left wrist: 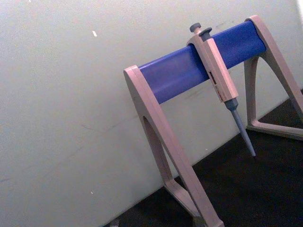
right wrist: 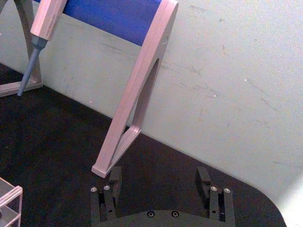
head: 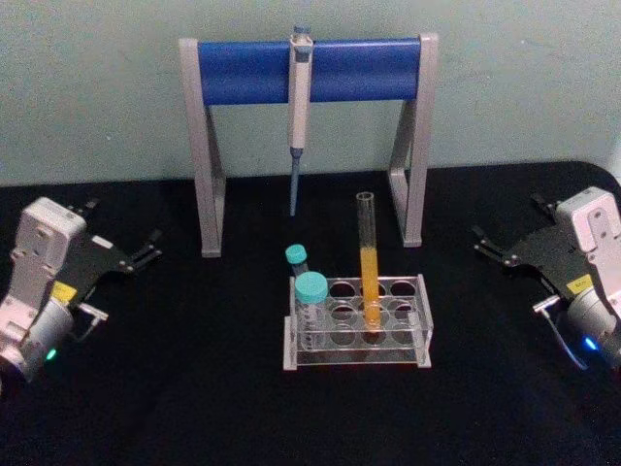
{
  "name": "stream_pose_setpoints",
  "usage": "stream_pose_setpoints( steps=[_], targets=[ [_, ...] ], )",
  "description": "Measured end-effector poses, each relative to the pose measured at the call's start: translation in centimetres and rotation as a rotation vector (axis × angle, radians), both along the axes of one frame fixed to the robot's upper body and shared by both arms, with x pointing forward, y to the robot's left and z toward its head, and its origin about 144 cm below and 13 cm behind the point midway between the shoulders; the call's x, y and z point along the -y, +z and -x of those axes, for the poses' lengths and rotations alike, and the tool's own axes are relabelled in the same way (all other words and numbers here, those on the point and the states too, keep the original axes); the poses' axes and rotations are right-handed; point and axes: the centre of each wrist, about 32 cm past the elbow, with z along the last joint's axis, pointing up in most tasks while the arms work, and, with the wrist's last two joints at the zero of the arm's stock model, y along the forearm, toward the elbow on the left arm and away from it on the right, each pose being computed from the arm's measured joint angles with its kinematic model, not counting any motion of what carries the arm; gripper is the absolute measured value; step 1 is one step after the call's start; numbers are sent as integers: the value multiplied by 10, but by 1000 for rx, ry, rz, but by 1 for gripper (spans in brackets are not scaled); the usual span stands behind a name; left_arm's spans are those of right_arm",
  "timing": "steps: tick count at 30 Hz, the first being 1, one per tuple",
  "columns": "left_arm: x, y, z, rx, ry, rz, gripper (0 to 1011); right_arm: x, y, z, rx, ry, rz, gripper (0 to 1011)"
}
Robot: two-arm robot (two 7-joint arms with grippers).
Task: Pick up the test tube from the test tube rack, shake it, then place it back into the test tube rack.
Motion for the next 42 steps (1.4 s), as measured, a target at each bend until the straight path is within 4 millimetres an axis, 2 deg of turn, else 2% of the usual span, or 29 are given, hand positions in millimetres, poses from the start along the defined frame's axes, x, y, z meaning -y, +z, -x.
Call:
stream_pose_setpoints(
  steps=[42],
  targets=[
    [0, 0, 0, 0, 0, 0, 1001, 0, 0, 0, 1, -1, 2, 1000]
  ],
)
